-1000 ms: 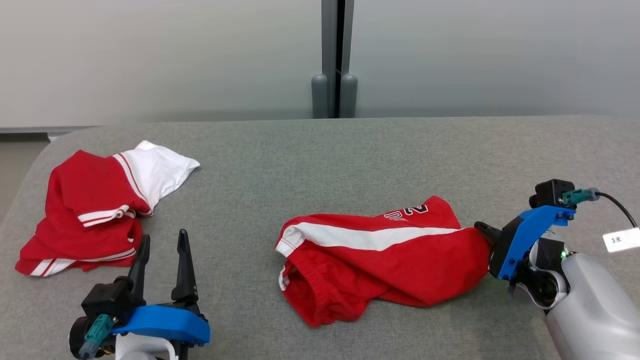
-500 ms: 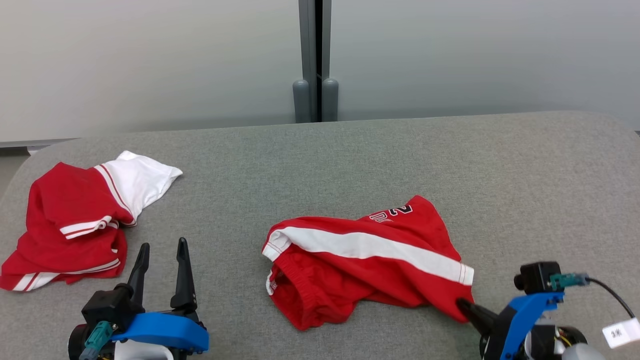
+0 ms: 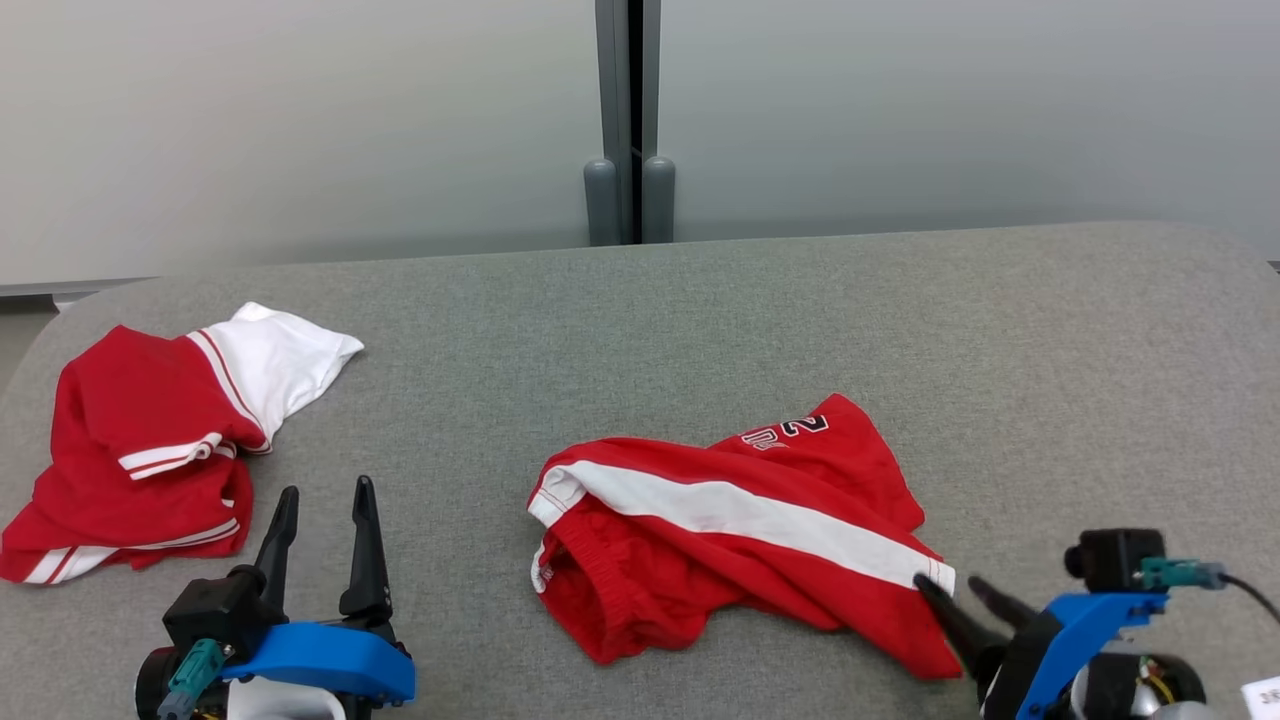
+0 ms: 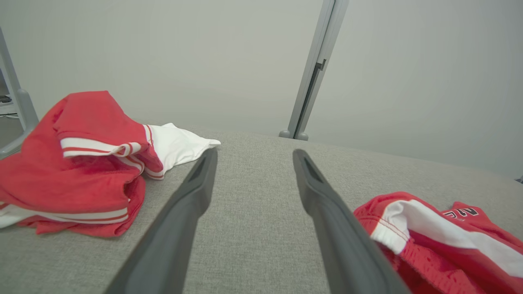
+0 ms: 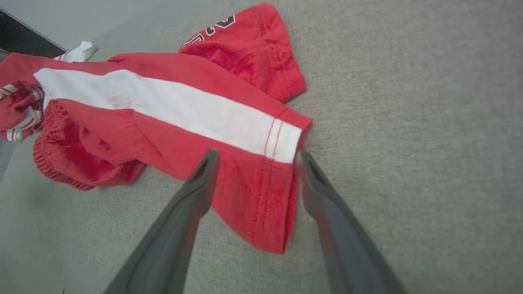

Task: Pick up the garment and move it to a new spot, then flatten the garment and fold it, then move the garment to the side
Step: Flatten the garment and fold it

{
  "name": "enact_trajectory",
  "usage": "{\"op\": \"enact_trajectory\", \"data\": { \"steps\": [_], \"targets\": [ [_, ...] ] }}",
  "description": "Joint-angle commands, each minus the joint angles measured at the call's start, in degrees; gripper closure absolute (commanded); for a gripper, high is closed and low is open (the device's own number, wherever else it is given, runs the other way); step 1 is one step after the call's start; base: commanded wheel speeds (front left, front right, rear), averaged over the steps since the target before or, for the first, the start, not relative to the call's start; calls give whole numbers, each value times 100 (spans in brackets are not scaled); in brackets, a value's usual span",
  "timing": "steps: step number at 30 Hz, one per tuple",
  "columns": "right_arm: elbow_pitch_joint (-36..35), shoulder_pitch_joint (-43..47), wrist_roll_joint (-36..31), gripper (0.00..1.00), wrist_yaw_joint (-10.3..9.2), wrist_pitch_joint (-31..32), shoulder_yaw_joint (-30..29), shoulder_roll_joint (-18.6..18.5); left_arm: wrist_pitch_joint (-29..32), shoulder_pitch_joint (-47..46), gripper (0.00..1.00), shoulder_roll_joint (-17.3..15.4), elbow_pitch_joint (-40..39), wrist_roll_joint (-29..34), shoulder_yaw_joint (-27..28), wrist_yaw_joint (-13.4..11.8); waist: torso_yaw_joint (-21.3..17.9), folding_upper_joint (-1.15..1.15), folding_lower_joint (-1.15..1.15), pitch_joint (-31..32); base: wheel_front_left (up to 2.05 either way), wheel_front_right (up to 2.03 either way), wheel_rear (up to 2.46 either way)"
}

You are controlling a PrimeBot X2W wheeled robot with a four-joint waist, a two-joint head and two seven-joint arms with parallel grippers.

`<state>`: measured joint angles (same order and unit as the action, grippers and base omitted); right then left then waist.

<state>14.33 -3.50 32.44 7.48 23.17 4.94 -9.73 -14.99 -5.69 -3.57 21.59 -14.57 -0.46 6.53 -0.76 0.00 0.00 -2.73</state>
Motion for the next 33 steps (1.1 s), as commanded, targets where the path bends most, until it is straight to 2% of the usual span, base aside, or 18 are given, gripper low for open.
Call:
{"op": "enact_trajectory", "data": {
  "steps": [1,7,15,23,33],
  "targets": [
    [-162,-67,40,0,3,-125,-85,-55,-28,-43,0,-36,-13,-14,40,1,-9,0,0,22,0,0,0],
    [-607,-158,-129,0,3,-923,-493,-49,-28,40,0,-41,-92,-8,94,-24,-35,0,0,130,0,0,0],
    [-456,-112,-490,0,3,-2261,-946,383,-28,136,0,-47,-153,-52,79,-24,-26,0,0,234,0,0,0],
    [-251,-342,-764,0,3,-2881,-769,441,-28,120,0,-62,-174,-91,63,-26,-82,0,0,254,0,0,0],
    [30,-520,-871,0,3,-3151,-318,347,-28,144,0,-47,-212,-125,22,-62,-143,0,0,255,0,0,0]
  ]
}}
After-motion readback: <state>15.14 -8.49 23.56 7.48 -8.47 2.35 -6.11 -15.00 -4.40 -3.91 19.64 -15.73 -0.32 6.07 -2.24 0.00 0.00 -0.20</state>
